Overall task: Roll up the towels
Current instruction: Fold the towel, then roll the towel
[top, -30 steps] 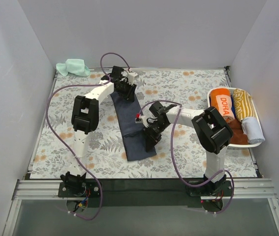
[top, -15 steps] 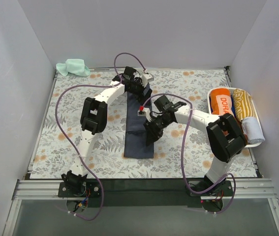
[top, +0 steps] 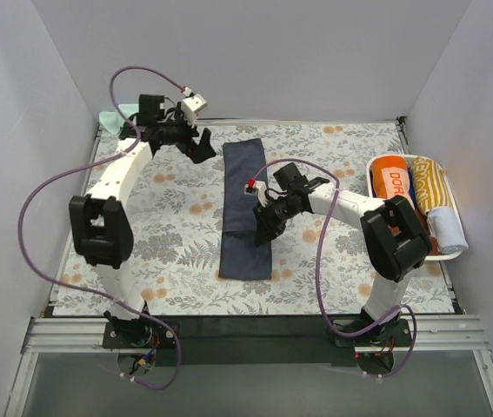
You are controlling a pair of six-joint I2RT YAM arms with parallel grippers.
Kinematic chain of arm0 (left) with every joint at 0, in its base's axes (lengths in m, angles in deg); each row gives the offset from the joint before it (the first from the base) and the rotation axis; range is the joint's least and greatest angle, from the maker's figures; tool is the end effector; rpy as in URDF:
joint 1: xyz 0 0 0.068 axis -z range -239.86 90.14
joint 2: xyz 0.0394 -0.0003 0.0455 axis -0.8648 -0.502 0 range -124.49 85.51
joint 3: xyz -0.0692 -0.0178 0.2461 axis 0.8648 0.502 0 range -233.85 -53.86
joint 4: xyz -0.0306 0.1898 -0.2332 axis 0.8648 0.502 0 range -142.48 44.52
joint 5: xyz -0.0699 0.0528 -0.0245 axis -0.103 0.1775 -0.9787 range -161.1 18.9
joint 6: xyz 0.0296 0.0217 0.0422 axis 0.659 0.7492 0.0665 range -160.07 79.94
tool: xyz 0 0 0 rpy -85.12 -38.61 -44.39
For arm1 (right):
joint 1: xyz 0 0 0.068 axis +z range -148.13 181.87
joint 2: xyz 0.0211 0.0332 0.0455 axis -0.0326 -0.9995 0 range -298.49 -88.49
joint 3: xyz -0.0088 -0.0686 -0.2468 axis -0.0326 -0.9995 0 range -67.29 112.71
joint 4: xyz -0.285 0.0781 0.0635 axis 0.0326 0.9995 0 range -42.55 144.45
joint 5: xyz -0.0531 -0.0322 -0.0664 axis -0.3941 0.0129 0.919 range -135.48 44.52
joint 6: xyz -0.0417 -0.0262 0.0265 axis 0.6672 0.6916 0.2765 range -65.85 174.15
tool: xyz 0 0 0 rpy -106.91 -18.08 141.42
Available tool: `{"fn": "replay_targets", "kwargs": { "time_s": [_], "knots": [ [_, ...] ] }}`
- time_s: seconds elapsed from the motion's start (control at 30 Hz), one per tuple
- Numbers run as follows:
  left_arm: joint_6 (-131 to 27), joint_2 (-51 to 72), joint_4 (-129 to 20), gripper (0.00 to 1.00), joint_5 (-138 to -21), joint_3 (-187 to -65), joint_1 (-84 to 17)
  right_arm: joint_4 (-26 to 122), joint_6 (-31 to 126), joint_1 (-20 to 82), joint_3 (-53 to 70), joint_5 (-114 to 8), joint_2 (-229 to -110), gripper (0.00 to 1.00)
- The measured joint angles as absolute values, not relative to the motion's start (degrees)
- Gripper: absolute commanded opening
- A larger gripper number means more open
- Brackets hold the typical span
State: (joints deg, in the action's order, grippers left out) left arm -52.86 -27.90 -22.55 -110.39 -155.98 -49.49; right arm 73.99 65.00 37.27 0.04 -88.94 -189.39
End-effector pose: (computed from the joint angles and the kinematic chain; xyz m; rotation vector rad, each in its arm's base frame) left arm 0.4781 -0.1124 0.2742 0.3174 2.2621 -0.9939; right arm 0.3033 0.2480 0.1581 -1.2592 2.2535 1.1454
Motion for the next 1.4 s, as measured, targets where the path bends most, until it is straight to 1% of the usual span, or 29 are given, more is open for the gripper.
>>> {"fn": "replay_targets", "kwargs": {
  "time_s": [0.03, 0.17, 0.23, 0.27, 0.33, 0.37, 0.43, 0.5, 0.57, 0.67, 0.73, 0.87, 1.1, 1.3, 1.4],
  "knots": [
    [-51.7, -24.1, -22.5, 0.92, -111.2, -152.7, -50.5, 73.1, 64.8, 37.0, 0.2, -88.9, -190.7, 0.22],
    [-43.2, -10.0, -21.4, 0.84, -114.4, -138.5, -52.4, 70.4, 63.6, 33.9, -0.4, -88.6, -197.0, 0.22],
    [-35.9, -1.6, -21.2, 0.82, -114.9, -127.7, -51.7, 70.1, 62.9, 32.1, -0.6, -88.5, -199.8, 0.23],
    [-32.9, 1.8, -20.2, 0.78, -114.7, -123.5, -50.9, 69.9, 62.5, 31.3, -0.6, -89.7, -200.7, 0.23],
    [-25.7, 9.9, -19.1, 0.73, -113.5, -112.7, -47.2, 69.7, 61.7, 30.7, -0.6, -91.3, -201.3, 0.23],
    [-22.6, 13.8, -18.5, 0.68, -112.5, -107.9, -44.5, 69.7, 61.7, 30.8, -0.5, -91.4, -201.3, 0.23],
    [-17.8, 20.5, -18.0, 0.63, -110.2, -99.6, -37.6, 70.0, 61.8, 30.9, -0.2, -91.6, -201.4, 0.23],
    [-14.5, 25.8, -18.3, 0.58, -107.6, -93.5, -31.1, 70.4, 61.9, 30.9, 0.0, -91.8, -201.3, 0.25],
    [-12.9, 28.4, -19.1, 0.55, -104.6, -89.9, -25.9, 70.7, 61.8, 31.0, 0.1, -92.0, -200.9, 0.26],
    [-12.4, 27.5, -21.3, 0.49, -101.2, -88.6, -20.0, 71.5, 61.5, 31.2, 0.5, -92.2, -198.9, 0.26],
    [-12.7, 25.4, -23.7, 0.42, -99.4, -88.6, -16.8, 71.6, 61.0, 31.5, 1.1, -92.6, -197.0, 0.26],
    [-12.5, 21.3, -28.4, 0.36, -96.3, -87.2, -11.6, 71.3, 60.1, 33.0, 2.1, -93.3, -194.2, 0.25],
    [-11.7, 15.9, -32.6, 0.34, -93.5, -85.3, -8.0, 71.4, 59.8, 36.5, 1.5, -94.5, -194.6, 0.24],
    [-12.8, 10.7, -38.2, 0.33, -90.5, -84.7, -7.5, 71.3, 60.1, 38.2, 0.4, -95.0, -198.7, 0.22],
    [-13.1, 10.1, -41.0, 0.27, -89.3, -84.1, -7.4, 71.4, 60.4, 38.9, 0.3, -94.0, -201.4, 0.21]
  ]
}}
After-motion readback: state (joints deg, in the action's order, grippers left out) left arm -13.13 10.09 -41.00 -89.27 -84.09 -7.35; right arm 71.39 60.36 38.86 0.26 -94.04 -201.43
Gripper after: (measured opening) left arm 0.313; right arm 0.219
